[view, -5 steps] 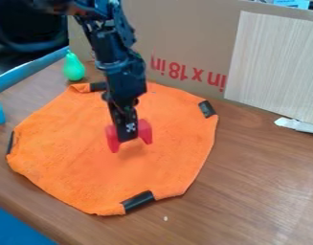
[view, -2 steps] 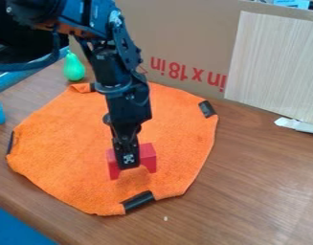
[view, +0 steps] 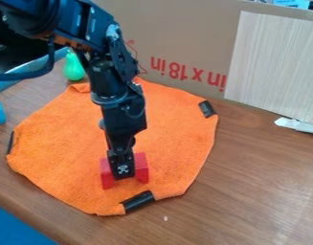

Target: Move the red object from the left edge of the table to the bottom right edge of the orange cloth

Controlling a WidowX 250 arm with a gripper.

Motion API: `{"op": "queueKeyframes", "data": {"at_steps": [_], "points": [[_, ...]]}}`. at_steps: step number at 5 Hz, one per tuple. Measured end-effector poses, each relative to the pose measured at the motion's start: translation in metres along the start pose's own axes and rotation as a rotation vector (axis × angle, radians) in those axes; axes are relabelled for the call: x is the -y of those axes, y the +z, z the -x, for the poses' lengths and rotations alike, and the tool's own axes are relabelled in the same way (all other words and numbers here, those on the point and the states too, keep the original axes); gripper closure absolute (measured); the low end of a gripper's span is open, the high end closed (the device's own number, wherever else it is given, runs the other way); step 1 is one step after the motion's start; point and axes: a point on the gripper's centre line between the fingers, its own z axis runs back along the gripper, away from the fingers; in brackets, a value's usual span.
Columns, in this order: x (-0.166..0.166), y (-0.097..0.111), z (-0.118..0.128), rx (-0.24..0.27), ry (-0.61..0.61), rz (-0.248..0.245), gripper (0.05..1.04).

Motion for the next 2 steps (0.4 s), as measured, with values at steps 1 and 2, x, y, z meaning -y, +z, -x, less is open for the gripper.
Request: {"op": "queueKeyframes", "data": {"at_steps": [1,2], "points": [[-0.0006,0.0002,0.0002,-0.002,-0.013,0.000,0.075],[0.0016,0.0095,0.0039,0.019,-0.021,0.075,0.079]]}}
